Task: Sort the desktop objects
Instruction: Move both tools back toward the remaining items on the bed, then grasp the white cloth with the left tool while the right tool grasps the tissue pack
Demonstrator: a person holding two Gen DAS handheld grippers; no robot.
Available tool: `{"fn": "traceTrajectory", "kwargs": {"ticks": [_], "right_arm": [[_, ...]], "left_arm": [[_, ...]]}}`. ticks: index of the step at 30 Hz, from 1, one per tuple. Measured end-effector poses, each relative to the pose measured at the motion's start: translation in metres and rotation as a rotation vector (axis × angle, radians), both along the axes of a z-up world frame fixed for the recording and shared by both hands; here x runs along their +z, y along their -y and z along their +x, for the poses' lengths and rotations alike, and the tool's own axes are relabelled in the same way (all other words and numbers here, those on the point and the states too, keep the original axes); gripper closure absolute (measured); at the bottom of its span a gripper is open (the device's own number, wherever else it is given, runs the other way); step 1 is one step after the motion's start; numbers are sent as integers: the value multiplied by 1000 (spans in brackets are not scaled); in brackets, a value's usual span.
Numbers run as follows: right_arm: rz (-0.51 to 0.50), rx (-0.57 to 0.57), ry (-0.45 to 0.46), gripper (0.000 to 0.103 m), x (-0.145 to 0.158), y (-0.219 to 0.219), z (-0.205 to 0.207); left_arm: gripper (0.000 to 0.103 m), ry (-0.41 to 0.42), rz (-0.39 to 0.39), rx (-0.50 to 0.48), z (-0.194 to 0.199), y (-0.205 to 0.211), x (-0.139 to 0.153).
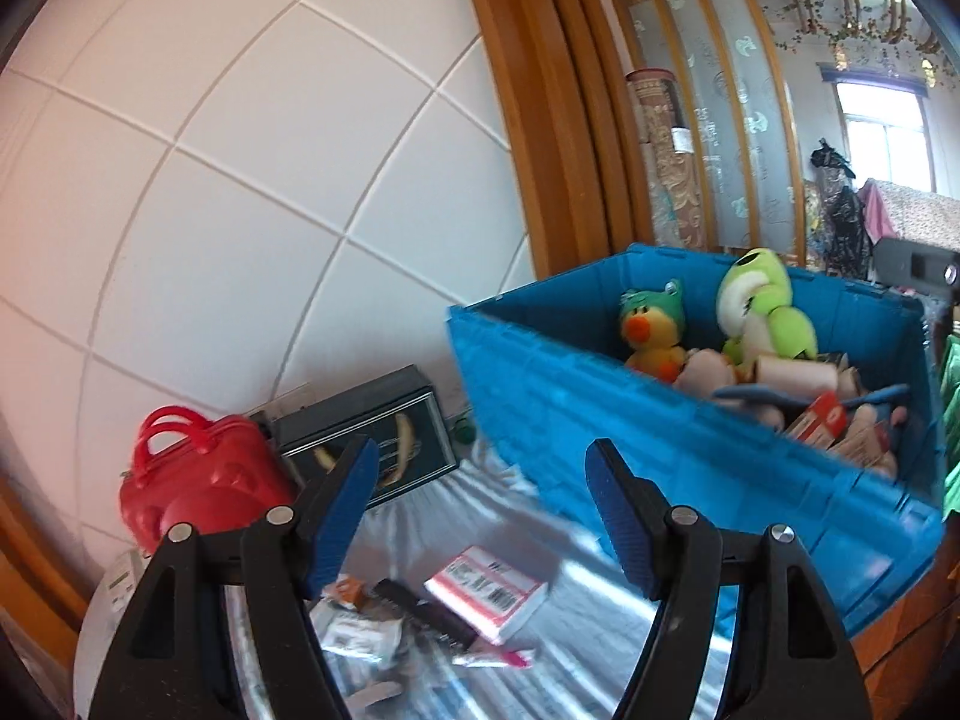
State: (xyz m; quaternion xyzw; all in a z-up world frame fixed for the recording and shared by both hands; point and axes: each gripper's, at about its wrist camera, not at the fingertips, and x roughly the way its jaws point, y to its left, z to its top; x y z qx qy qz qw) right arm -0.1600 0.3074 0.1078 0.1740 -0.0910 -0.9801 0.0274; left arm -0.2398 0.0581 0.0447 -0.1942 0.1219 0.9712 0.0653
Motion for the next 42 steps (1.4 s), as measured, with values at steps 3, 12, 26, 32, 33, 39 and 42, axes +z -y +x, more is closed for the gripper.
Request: {"fn": "traceTrajectory", "kwargs": {"ticks": [3, 12, 26, 32, 33, 39, 42], "right_arm": [[-10, 64, -5, 5, 0, 41, -8], [-28, 208, 75, 1, -47, 149, -42], [109, 348, 458, 1, -189, 203, -139], [170, 348, 596, 1, -251, 205, -193], [191, 348, 608, 1, -257, 207, -200], [333, 371, 702, 1, -295, 220, -245], [365, 371, 736, 1, -308, 219, -259]], "left_arm": [[32, 11, -39, 75, 17, 58, -11], [32, 140, -48, 234, 44, 185, -73], [32, 383, 64, 211, 19, 206, -188], [32, 474, 87, 202, -9, 201, -226], [32, 491, 92, 199, -13, 201, -231], [32, 552, 115, 169, -35, 200, -256], [32, 583, 112, 152, -43, 199, -267]]}}
